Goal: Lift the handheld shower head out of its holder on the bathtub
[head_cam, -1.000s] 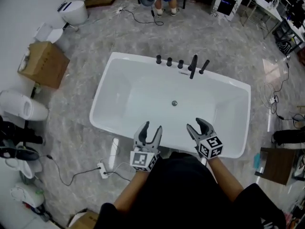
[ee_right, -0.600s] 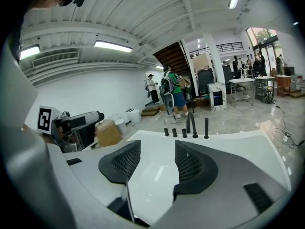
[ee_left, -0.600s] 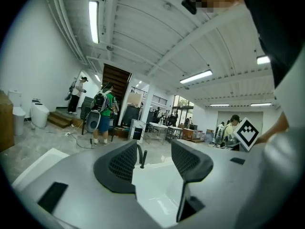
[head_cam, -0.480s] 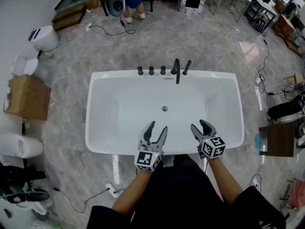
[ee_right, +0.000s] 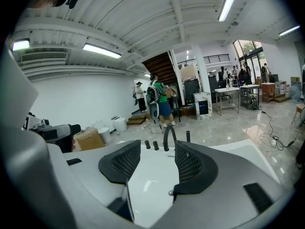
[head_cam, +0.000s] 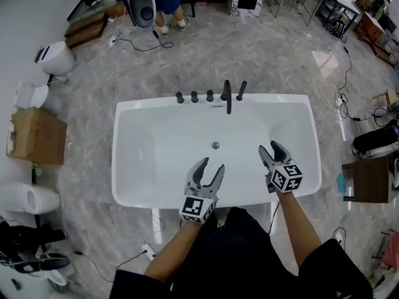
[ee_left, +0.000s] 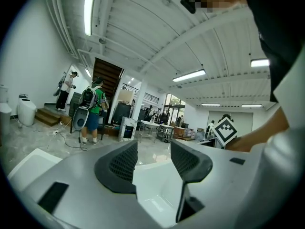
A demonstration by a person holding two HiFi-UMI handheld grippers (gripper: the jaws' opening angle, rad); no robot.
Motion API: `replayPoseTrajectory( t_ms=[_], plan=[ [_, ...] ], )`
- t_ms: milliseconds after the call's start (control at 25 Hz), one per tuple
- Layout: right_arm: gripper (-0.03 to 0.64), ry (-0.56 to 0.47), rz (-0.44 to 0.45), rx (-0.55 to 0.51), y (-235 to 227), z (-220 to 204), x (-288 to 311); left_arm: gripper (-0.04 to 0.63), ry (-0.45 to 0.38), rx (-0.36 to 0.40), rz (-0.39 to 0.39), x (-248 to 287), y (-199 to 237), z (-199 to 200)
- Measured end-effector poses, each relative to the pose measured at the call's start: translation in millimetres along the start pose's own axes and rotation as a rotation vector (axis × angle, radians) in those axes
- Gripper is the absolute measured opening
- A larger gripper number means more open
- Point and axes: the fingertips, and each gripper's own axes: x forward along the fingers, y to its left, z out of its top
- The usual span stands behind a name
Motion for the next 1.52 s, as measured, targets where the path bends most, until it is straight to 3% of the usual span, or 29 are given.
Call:
replayPoseTrajectory(
  t_ms=[400, 960, 1520],
  plan=[
    [0.195, 0.028, 0.009, 0.056, -85, 5, 72, 0.15, -0.017, -0.033, 0.009, 64, -12, -12],
    [0.195, 0.108, 0.064, 0.009, -140, -14, 203, 0.104, -0.01, -0.029, 0.12, 119, 18, -20],
    [0.195, 0.134, 0.043, -0.029, -178, -25, 309, 0.029, -0.012, -0.055, 0.156, 147, 47, -48]
  ],
)
